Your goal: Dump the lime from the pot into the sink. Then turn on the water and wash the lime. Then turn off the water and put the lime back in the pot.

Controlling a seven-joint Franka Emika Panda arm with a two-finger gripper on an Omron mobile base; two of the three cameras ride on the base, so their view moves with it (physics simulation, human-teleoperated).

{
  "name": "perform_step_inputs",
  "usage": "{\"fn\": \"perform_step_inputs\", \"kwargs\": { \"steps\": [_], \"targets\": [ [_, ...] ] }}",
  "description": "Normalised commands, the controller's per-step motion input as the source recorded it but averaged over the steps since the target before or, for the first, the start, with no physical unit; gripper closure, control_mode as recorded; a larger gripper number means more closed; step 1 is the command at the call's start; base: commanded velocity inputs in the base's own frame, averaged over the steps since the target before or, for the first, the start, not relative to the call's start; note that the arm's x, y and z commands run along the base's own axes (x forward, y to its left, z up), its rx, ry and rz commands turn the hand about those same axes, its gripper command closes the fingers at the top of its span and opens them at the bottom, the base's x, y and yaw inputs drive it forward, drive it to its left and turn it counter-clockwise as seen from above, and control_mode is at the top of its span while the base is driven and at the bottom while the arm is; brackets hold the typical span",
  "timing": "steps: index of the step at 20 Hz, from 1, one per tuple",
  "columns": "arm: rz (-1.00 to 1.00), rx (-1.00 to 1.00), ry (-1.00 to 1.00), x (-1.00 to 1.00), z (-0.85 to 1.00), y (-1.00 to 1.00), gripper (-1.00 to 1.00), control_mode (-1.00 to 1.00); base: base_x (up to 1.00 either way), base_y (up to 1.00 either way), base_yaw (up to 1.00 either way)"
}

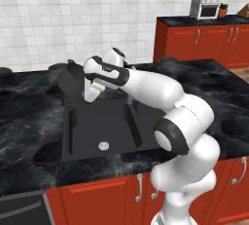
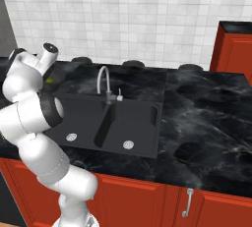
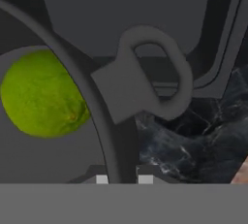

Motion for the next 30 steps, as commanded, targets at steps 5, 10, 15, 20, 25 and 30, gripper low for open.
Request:
{"fn": "perform_step_inputs", "kwargs": {
  "steps": [5, 10, 15, 20, 25, 30],
  "targets": [
    [0.00, 0.27, 0.00, 0.20, -0.23, 0.00, 1.00, -1.00, 0.00, 0.00, 0.00],
    [0.00, 0.30, 0.00, 0.09, -0.03, 0.00, 1.00, -1.00, 0.00, 0.00, 0.00],
    [-0.02, 0.32, 0.00, 0.09, 0.00, 0.00, 1.00, -1.00, 0.00, 0.00, 0.00],
    [-0.05, 0.28, 0.00, 0.12, 0.00, 0.00, 1.00, -1.00, 0.00, 0.00, 0.00],
    [-0.08, 0.24, 0.00, 0.15, 0.09, 0.00, 1.00, -1.00, 0.00, 0.00, 0.00],
    [-0.09, 0.20, 0.00, 0.11, 0.19, 0.00, 1.00, -1.00, 0.00, 0.00, 0.00]
  ]
}}
